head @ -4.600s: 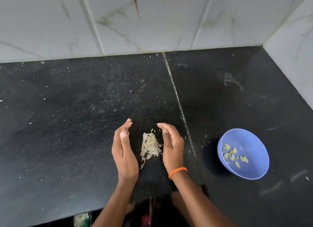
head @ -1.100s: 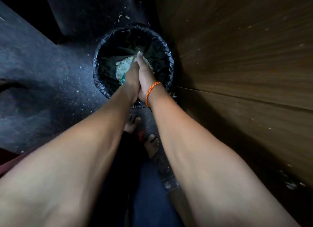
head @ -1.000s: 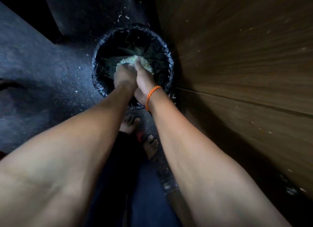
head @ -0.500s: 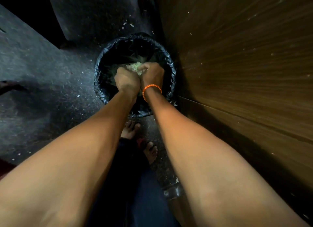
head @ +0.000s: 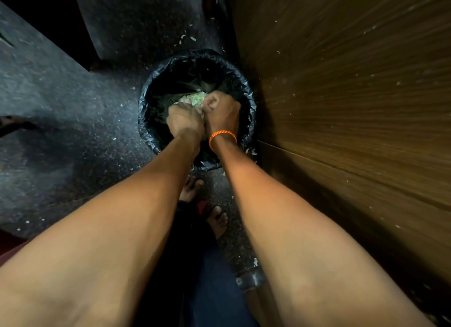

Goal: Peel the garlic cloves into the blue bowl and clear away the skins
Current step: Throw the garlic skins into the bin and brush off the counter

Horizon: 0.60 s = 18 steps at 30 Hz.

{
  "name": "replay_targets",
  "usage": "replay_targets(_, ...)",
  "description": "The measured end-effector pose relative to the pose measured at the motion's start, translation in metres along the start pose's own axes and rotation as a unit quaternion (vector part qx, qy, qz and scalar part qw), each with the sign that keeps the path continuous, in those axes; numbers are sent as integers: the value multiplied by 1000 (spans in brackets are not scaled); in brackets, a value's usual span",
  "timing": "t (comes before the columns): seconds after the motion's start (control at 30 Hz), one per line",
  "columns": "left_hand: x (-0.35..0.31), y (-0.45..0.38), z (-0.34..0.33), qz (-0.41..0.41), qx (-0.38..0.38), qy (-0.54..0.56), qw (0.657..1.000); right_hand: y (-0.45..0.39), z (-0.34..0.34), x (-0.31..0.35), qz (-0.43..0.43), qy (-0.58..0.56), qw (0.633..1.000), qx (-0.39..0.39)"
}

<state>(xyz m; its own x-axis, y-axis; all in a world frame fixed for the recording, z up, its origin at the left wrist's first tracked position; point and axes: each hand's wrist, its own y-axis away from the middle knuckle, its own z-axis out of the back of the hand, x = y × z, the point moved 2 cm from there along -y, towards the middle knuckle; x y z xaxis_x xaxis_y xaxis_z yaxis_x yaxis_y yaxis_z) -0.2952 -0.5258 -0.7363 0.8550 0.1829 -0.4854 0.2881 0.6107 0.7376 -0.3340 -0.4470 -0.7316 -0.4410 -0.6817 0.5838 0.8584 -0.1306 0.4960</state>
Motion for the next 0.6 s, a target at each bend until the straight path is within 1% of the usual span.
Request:
replay_targets(0.07,-2,5,0,-1,52,23,998,-1,1,-3,14,16,999,-34)
replay_targets(0.1,-4,8,1,12,79,37,996,1,1,-2,15,19,999,-27)
replay_targets(0.17,-4,5,0,42,118,110,986,2,-2,-3,9,-17,1000,3)
replay_targets(0.23,-2,1,-3,48,130,154,978,4,-2,-4,5,-49,999,9)
replay_targets(0.33,1,0,-8,37,107,151,982,4,1,-1,14,-3,1000,7)
replay_targets(0.43,5,-2,-9,63,98,176,977,4,3,1,-2,38,998,-45)
replay_targets(0.47,5,-2,-11,73,96,192,974,4,1,1,-7,27,999,-30)
replay_targets(0.5,4,-2,-10,74,105,200,971,3,-2,4,-10,-3,1000,1)
replay_targets(0.53,1,2,-12,78,124,212,966,3,-4,6,-17,-64,997,38)
replay_targets(0.57,0,5,-12,92,144,220,960,4,-6,11,-34,-146,987,63)
replay_targets(0.6,2,4,-14,112,161,229,954,7,-10,9,-60,-227,970,63)
